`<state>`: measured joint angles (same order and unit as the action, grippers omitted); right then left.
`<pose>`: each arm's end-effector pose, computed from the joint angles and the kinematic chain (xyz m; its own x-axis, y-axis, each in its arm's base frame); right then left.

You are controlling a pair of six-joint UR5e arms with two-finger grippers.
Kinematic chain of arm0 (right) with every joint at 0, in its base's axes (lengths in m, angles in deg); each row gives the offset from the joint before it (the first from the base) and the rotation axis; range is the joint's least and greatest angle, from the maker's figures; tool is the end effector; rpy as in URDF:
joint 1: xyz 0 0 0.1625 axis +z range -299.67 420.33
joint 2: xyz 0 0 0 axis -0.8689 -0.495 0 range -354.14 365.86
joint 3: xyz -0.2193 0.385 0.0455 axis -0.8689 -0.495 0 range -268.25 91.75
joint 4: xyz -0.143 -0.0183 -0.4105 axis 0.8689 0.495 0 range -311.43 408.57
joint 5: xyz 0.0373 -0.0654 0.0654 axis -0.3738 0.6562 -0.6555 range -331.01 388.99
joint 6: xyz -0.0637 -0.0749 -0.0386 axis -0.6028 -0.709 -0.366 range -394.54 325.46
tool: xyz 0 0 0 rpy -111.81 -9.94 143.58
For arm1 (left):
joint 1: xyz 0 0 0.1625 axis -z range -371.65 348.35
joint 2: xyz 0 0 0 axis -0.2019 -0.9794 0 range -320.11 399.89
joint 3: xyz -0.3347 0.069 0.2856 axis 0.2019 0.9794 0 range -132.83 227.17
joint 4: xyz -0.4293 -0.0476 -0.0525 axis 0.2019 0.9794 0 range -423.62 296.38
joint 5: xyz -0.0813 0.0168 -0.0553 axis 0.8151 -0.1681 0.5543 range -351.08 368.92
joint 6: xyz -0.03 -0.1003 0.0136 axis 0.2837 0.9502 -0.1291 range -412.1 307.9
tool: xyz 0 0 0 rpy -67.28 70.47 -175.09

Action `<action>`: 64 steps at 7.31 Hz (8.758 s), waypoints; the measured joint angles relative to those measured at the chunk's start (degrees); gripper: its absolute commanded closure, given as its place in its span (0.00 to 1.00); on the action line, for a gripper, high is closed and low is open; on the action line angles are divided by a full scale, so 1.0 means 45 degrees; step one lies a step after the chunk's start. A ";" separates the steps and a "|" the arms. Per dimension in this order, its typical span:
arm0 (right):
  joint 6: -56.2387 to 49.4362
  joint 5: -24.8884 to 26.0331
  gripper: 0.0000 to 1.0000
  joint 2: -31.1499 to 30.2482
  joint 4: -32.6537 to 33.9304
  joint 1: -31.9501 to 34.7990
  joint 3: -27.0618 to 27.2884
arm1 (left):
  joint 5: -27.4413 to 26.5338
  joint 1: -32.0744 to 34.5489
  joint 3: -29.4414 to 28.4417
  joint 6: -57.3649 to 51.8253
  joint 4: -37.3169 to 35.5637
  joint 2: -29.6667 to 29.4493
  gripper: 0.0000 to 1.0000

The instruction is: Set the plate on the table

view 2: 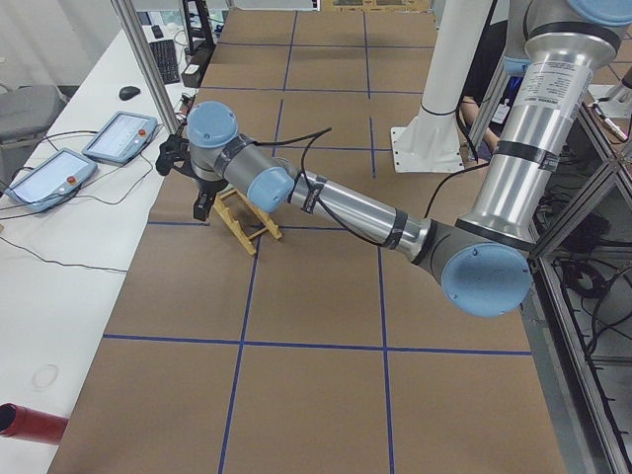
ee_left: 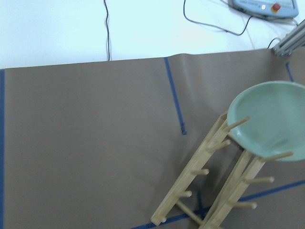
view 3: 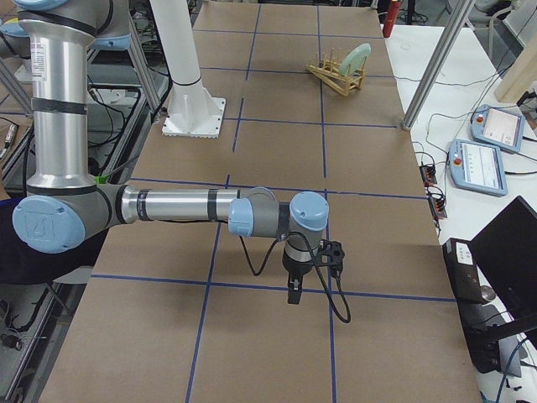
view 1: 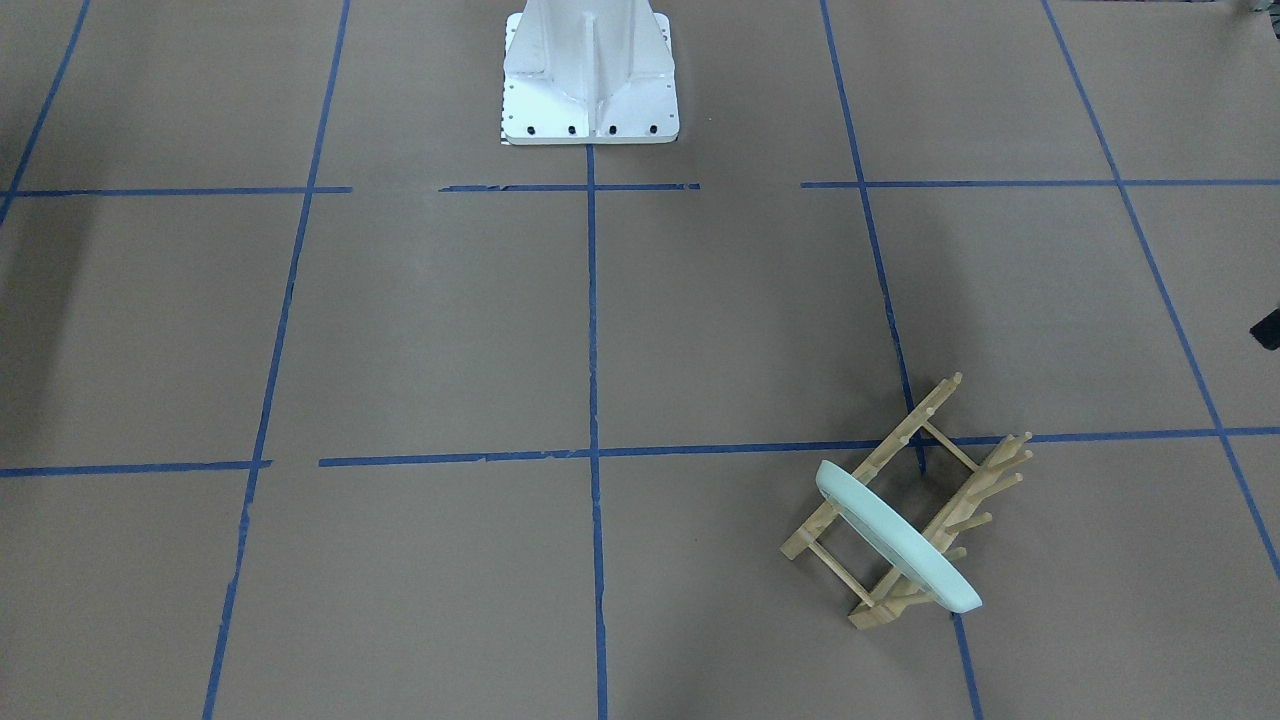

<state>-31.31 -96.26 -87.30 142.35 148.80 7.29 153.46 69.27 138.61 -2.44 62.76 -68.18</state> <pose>0.0593 -0.4886 0.6787 0.8170 0.0485 0.5747 -0.0193 0.9982 -0.0568 0.0536 -0.6347 0.3993 0.3695 0.0681 -0.9267 0.2982 0.9359 0.1877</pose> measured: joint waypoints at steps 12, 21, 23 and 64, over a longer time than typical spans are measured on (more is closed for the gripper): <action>-0.0002 0.0000 0.00 0.0000 0.0000 0.0000 0.0000 | -0.8957 -0.5596 -0.3376 1.4515 0.6701 -0.3020 0.33; 0.0001 0.0000 0.00 0.0000 0.0000 -0.0001 0.0000 | -0.8982 -0.5658 -0.3443 1.4062 0.6682 -0.3243 0.52; -0.0012 0.0000 0.00 -0.0001 0.0000 -0.0004 0.0000 | -0.8976 -0.5666 -0.3463 1.4011 0.6678 -0.3268 0.52; 0.0004 0.0000 0.00 0.0000 0.0000 0.0002 0.0000 | -1.1405 -1.1996 0.3767 0.1199 -1.3844 -0.5434 0.00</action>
<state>-31.29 -96.26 -87.30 142.35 148.81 7.29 102.14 15.29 155.56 2.95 0.46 -92.63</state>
